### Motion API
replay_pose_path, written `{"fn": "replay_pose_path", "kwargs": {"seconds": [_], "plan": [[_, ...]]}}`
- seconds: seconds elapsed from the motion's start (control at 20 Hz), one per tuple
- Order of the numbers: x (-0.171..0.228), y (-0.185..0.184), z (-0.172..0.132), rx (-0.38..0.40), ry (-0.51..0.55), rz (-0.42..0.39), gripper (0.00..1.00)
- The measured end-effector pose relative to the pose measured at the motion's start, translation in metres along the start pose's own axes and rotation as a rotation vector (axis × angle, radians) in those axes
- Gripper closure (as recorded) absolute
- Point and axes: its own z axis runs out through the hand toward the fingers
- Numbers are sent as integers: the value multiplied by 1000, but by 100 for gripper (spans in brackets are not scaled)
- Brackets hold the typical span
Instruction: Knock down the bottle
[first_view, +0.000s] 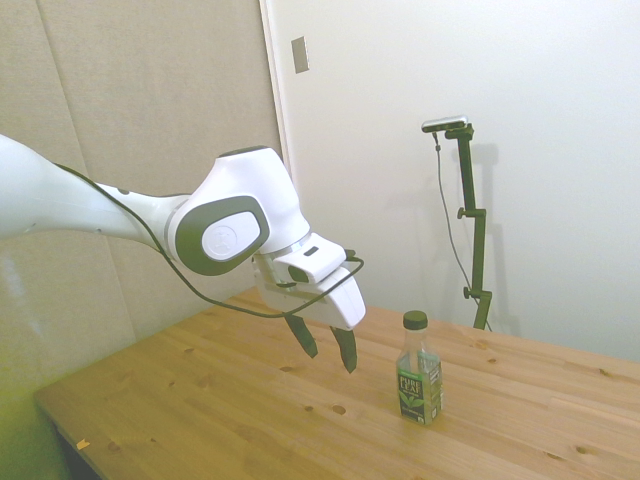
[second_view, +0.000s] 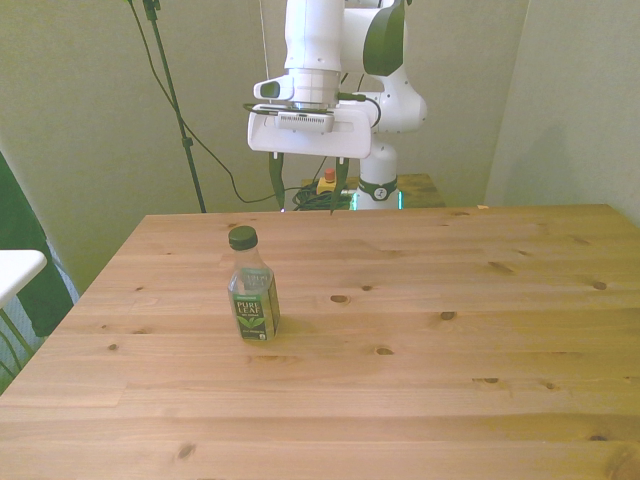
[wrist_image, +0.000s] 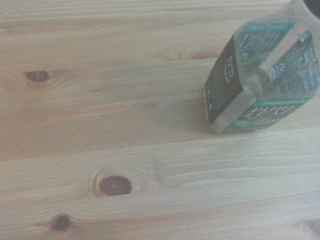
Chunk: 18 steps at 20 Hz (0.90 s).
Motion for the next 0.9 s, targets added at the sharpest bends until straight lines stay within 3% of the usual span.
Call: {"fn": "replay_pose_path", "kwargs": {"seconds": [0.15,0.2,0.9], "plan": [[10,-1,5,6,34,-10,0],[17,0,7,12,47,-14,100],[90,10,19,13,110,7,100]]}}
